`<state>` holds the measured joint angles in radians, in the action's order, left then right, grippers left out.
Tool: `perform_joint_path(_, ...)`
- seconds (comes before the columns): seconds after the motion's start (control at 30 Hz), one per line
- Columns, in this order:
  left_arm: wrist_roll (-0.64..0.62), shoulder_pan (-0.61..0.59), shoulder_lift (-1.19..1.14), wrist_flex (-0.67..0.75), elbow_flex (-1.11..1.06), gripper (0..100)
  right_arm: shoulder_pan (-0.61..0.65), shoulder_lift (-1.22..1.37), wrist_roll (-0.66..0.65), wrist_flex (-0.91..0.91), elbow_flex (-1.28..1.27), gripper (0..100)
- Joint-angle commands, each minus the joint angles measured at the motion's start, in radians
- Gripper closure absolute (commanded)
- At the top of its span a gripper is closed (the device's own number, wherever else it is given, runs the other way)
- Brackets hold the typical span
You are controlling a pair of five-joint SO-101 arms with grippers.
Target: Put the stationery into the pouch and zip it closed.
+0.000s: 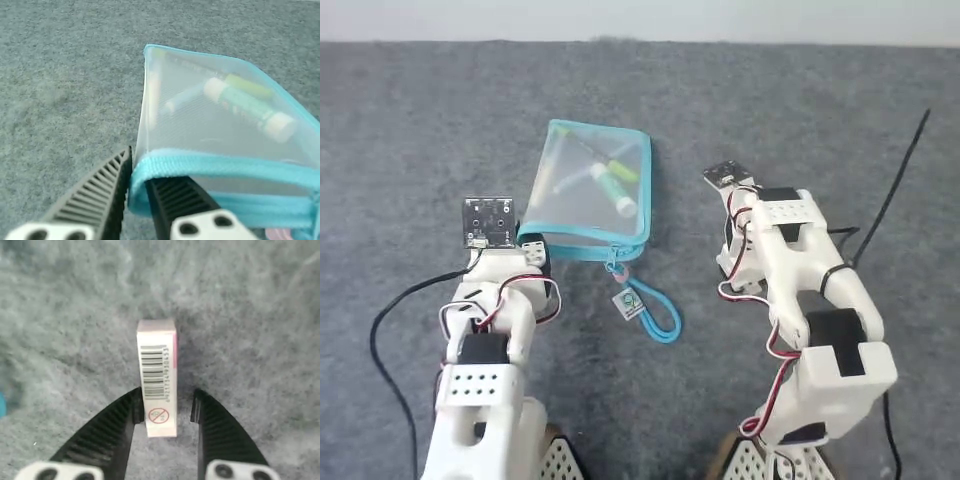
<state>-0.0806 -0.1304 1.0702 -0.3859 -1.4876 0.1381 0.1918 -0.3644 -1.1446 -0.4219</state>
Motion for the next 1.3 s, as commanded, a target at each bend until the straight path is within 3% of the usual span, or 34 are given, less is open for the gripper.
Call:
perform_joint_path(0.0, 0.014, 0.005, 0.025, 0.032, 0.018, 99, -0.047, -0.001, -0.011, -0.038, 0.037, 82.9)
perform_joint_path(0.37, 0.014, 0.005, 0.025, 0.034, 0.019, 99, -0.065, -0.024, -0.009, 0.03, -0.002, 82.6)
perform_joint_path(0.67, 0.014, 0.011, 0.025, 0.035, 0.019, 99, -0.059, -0.199, -0.015, 0.039, -0.124, 82.4)
perform_joint_path(1.27, 0.014, 0.003, 0.025, 0.032, 0.019, 99, -0.067, -0.171, -0.034, 0.111, -0.143, 82.8)
